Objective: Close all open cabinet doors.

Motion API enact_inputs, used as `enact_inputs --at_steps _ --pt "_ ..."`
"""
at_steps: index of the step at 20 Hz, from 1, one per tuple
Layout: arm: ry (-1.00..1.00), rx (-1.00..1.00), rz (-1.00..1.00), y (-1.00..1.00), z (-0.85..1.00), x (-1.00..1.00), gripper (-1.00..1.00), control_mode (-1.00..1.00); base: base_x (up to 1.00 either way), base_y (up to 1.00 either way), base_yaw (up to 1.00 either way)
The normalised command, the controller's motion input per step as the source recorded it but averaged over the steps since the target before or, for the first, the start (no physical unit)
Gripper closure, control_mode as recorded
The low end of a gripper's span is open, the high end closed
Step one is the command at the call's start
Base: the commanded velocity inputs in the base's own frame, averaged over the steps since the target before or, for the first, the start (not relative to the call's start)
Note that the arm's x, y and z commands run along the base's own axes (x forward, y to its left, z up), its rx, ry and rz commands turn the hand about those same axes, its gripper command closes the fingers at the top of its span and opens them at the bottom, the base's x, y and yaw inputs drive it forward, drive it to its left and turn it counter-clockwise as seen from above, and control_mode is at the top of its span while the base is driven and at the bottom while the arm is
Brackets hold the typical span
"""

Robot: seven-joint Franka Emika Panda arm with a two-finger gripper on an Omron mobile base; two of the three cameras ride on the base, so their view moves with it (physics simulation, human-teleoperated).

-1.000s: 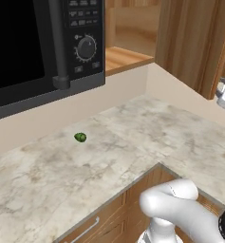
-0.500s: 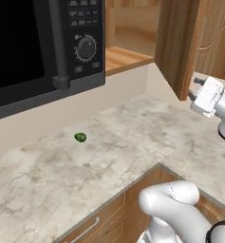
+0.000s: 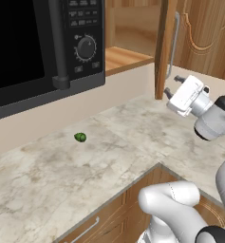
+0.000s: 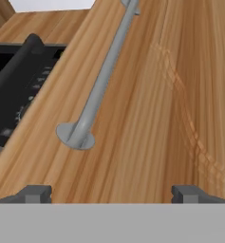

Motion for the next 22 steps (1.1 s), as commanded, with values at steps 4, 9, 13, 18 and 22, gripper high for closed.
enact_inputs --at_steps 4,9,13,18,22 --pt "-0.02 0.0 -0.02 0.34 0.09 0.44 -1.0 -1.0 0.0 0.0 0.0" --pt "0.0 0.0 -0.01 0.21 0.02 0.48 -1.0 -1.0 0.0 0.0 0.0" --pt "0.0 0.0 0.0 0.24 0.0 0.46 -1.0 -1.0 0.0 0.0 0.0" --pt "0.0 0.0 0.0 0.31 0.0 0.47 -1.0 -1.0 0.0 0.0 0.0" --pt "0.0 0.0 0.0 0.33 0.0 0.39 -1.0 -1.0 0.0 0.0 0.0"
